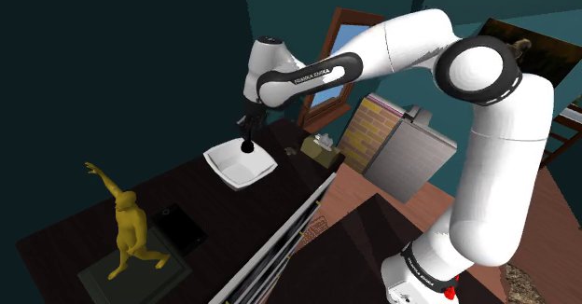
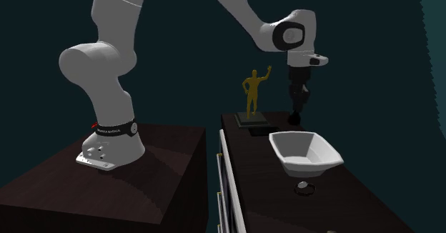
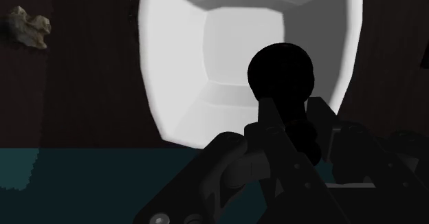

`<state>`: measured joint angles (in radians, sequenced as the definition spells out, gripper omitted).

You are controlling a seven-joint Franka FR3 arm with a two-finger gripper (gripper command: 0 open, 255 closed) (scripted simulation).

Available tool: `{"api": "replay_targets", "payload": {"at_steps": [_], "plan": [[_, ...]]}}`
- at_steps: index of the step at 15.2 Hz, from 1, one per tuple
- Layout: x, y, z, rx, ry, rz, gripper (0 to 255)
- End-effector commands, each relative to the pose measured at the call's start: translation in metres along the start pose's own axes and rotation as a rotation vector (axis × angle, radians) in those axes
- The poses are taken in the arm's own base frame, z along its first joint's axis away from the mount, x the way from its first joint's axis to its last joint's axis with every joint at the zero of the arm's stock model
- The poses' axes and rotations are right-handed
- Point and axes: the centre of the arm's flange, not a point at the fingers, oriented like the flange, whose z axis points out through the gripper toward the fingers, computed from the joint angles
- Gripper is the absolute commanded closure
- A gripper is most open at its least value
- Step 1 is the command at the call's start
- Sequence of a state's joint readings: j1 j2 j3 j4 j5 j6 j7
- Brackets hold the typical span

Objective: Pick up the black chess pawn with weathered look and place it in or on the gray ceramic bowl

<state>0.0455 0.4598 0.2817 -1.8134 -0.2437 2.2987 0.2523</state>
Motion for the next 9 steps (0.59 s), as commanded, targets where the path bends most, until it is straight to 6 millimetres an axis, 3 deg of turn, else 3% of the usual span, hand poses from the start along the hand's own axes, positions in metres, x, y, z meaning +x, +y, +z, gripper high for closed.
{"api": "replay_targets", "payload": {"at_steps": [1, 2, 9], "plan": [[0.022, 0.017, -0.002, -0.001, 0.0, -0.001, 255], [0.03, 0.024, -0.002, -0.001, 0.0, -0.001, 255], [0.028, 0.022, 0.035, -0.001, 0.0, -0.001, 255]]}}
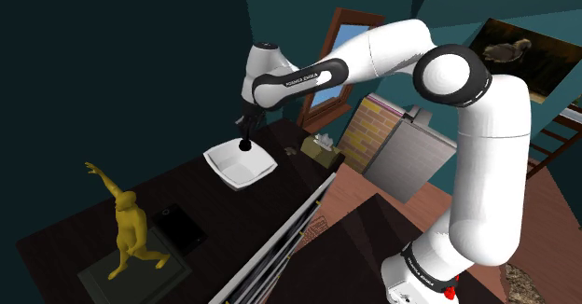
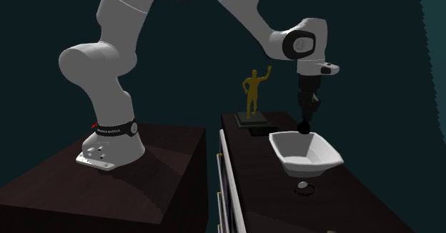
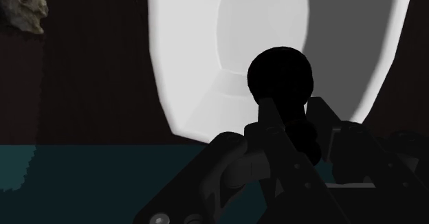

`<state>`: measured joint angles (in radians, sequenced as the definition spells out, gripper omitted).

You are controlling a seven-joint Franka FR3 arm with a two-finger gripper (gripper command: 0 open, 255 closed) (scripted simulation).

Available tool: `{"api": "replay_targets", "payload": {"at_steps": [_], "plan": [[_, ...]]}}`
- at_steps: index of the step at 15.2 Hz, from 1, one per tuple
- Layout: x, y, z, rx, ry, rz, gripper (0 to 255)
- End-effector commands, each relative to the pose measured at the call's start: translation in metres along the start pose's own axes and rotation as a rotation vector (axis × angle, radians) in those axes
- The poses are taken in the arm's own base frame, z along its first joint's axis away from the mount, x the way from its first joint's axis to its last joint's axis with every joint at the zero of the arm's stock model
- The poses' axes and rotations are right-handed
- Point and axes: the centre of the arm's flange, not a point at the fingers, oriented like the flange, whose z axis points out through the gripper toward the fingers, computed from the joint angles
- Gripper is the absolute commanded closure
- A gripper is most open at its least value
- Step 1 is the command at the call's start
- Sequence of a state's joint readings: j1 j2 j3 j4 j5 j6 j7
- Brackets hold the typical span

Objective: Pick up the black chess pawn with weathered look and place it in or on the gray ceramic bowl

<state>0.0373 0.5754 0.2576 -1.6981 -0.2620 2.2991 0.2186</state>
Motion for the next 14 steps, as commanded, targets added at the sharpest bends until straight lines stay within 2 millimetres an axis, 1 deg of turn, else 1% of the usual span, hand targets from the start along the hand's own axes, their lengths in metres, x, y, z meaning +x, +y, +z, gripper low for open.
{"api": "replay_targets", "payload": {"at_steps": [1, 10, 14], "plan": [[0.0, 0.0, 0.011, 0.0, 0.001, 0.0, 255], [-0.003, -0.003, 0.059, 0.0, 0.001, 0.0, 255], [-0.003, -0.003, 0.059, 0.0, 0.001, 0.0, 255]]}}
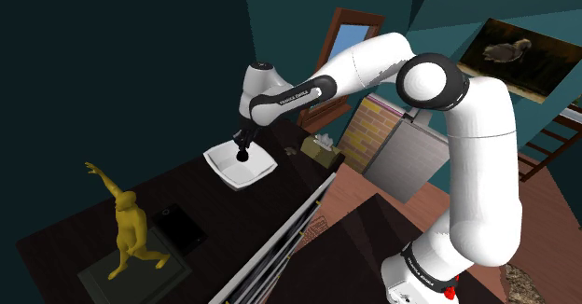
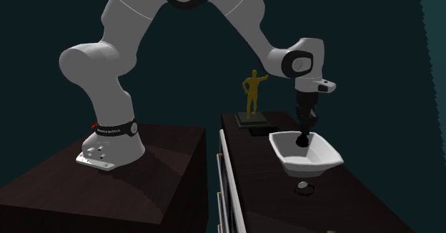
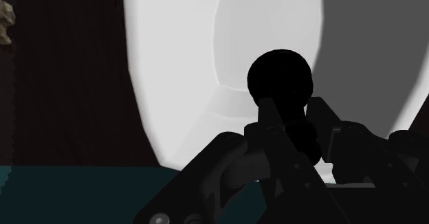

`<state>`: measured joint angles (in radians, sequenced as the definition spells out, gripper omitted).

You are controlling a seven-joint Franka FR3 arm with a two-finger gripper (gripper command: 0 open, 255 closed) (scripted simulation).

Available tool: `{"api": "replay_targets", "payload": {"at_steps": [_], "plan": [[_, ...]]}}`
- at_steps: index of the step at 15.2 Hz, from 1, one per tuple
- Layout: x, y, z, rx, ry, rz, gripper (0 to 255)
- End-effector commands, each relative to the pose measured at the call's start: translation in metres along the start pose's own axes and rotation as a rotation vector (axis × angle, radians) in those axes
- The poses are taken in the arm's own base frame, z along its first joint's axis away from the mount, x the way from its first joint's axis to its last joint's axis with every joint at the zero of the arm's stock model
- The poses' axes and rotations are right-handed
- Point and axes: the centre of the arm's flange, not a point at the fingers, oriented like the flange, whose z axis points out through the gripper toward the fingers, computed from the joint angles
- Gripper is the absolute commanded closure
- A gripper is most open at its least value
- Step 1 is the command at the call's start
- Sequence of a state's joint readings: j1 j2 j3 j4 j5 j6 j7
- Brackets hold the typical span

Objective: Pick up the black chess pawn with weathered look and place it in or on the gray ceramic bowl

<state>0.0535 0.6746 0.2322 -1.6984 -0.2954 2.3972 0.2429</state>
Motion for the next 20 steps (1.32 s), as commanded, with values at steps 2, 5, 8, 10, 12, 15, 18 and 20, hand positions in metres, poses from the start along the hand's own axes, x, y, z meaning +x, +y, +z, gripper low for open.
{"api": "replay_targets", "payload": {"at_steps": [2, 5, 8, 10, 12, 15, 18, 20], "plan": [[0.0, 0.0, 0.0, 0.0, 0.0, 0.0, 255], [0.0, 0.0, 0.0, 0.0, 0.0, 0.0, 0], [0.0, 0.0, 0.0, 0.0, 0.0, 0.0, 0], [0.0, 0.0, 0.0, 0.0, 0.0, 0.0, 0], [0.0, 0.0, -0.026, 0.0, 0.0, 0.0, 0], [0.0, 0.0, -0.05, 0.0, 0.0, 0.0, 0], [0.0, 0.0, -0.05, 0.0, 0.0, 0.0, 0], [0.0, 0.0, -0.05, 0.0, 0.0, 0.0, 0]]}}
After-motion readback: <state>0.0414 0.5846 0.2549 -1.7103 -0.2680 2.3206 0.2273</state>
